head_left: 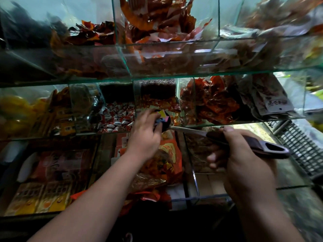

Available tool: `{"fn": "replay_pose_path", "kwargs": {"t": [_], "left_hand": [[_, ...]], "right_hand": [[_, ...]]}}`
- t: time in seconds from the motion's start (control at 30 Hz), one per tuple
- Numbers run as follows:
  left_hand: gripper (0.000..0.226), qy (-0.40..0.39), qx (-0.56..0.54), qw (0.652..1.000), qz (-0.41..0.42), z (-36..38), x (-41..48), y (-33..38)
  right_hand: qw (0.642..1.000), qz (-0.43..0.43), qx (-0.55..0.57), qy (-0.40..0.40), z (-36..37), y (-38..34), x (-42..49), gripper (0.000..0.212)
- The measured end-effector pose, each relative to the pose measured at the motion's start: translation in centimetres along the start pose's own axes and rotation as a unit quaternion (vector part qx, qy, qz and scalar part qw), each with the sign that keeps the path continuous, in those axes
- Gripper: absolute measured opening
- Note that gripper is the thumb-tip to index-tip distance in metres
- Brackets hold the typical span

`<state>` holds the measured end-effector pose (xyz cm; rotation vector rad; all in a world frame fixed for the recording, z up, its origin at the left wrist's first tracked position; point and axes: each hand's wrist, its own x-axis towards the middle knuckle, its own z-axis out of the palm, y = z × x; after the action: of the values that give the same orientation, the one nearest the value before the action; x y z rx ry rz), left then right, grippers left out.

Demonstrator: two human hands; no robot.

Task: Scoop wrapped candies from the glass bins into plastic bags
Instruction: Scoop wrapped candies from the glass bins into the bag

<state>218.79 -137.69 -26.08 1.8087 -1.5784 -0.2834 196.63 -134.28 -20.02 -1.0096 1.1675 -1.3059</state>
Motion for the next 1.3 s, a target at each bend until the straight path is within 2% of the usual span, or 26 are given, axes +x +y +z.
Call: {"fn": "replay_pose_path", "kwargs": {"t": [0.03,0.1,0.2,0.23,0.3,0.4,0.47,0.53,0.6,0.63,0.67,0.7,0.73,0.8,0.83,0.87,0.93,0.97,1.0,1.07,1.1,1.13,1.17,1.3], "left_hand": [[0.04,-0.015,-0.007,1.0,-0.005,0.1,1.4,-0.2],[0.046,-0.039,-0.011,0.998,-0.04,0.4,3.3,-0.7],[0.055,-0.041,-0.022,0.995,-0.086,0.9,3.9,-1.2],[0.057,-0.029,-0.029,0.995,-0.09,1.0,3.5,-1.2],[0.057,0.002,-0.065,0.993,-0.096,1.1,2.0,-1.3],[0.052,0.038,-0.123,0.986,-0.106,1.0,-1.0,-1.4],[0.049,0.042,-0.132,0.983,-0.121,0.8,-2.6,-1.4],[0.046,0.039,-0.149,0.98,-0.124,0.3,-3.5,-1.5],[0.044,0.042,-0.161,0.979,-0.121,-0.4,-4.1,-1.5],[0.044,0.045,-0.16,0.979,-0.121,-0.7,-4.4,-1.5],[0.044,0.048,-0.157,0.979,-0.122,-1.1,-4.7,-1.6],[0.044,0.05,-0.155,0.979,-0.121,-1.3,-5.0,-1.5],[0.044,0.05,-0.155,0.98,-0.119,-1.6,-5.3,-1.5],[0.041,0.045,-0.15,0.982,-0.109,-2.0,-6.1,-1.4],[0.038,0.042,-0.14,0.984,-0.103,-2.1,-6.7,-1.5],[0.033,0.039,-0.121,0.987,-0.099,-2.2,-7.5,-1.7],[0.028,0.044,-0.065,0.991,-0.108,-2.3,-9.1,-2.4],[0.026,0.052,-0.036,0.991,-0.118,-2.3,-9.9,-2.9],[0.024,0.057,-0.01,0.99,-0.132,-2.3,-10.5,-3.5],[0.022,0.036,0.028,0.986,-0.163,-1.9,-11.4,-4.4],[0.026,0.013,0.036,0.983,-0.178,-1.6,-11.6,-4.7],[0.035,-0.009,0.031,0.981,-0.192,-1.3,-11.7,-4.9],[0.044,-0.025,0.018,0.979,-0.203,-1.1,-11.8,-5.0],[0.071,-0.044,-0.015,0.976,-0.213,0.3,-11.3,-5.0]], "right_hand": [[1.0,0.001,-0.003,-0.001,0.6,0.2,0.4,0.038],[1.0,-0.011,0.0,-0.015,2.0,0.6,1.5,0.023],[0.991,-0.108,-0.06,-0.054,3.9,1.0,2.8,0.01],[0.979,-0.158,-0.105,-0.078,4.2,1.2,3.2,0.008],[0.929,-0.263,-0.229,-0.126,4.5,1.5,4.1,0.017],[0.856,-0.338,-0.351,-0.173,4.6,1.4,4.4,0.024],[0.839,-0.361,-0.376,-0.158,4.0,0.5,3.5,0.025],[0.844,-0.385,-0.348,-0.133,2.5,-0.5,2.3,0.024],[0.869,-0.365,-0.319,-0.098,1.1,-1.1,1.1,0.019],[0.898,-0.307,-0.303,-0.088,0.9,-1.7,0.9,0.015],[0.932,-0.214,-0.266,-0.12,0.4,-2.0,0.9,0.014],[0.947,-0.127,-0.221,-0.196,-0.1,-2.3,-0.1,0.021],[0.961,-0.061,-0.172,-0.207,-0.4,-2.6,-1.4,0.033],[0.972,0.036,-0.115,-0.204,0.1,-4.4,-3.1,0.051],[0.981,0.072,-0.093,-0.156,0.0,-4.9,-2.9,0.057],[0.984,0.093,-0.089,-0.119,-0.7,-4.7,-2.9,0.054],[0.978,0.109,-0.042,-0.174,-2.3,-4.0,-3.6,0.033],[0.972,0.128,-0.04,-0.192,-2.4,-4.0,-4.5,0.035],[0.972,0.114,-0.093,-0.183,-2.6,-3.4,-4.9,0.04],[0.957,-0.025,-0.214,-0.194,-1.8,-2.8,-5.2,0.035],[0.936,-0.114,-0.271,-0.195,-0.7,-2.3,-5.1,0.021],[0.902,-0.171,-0.338,-0.21,-0.4,-1.4,-5.3,0.015],[0.873,-0.191,-0.394,-0.212,-0.1,-0.1,-4.8,0.019],[0.812,-0.162,-0.496,-0.262,4.2,6.2,-2.1,0.026]]}}
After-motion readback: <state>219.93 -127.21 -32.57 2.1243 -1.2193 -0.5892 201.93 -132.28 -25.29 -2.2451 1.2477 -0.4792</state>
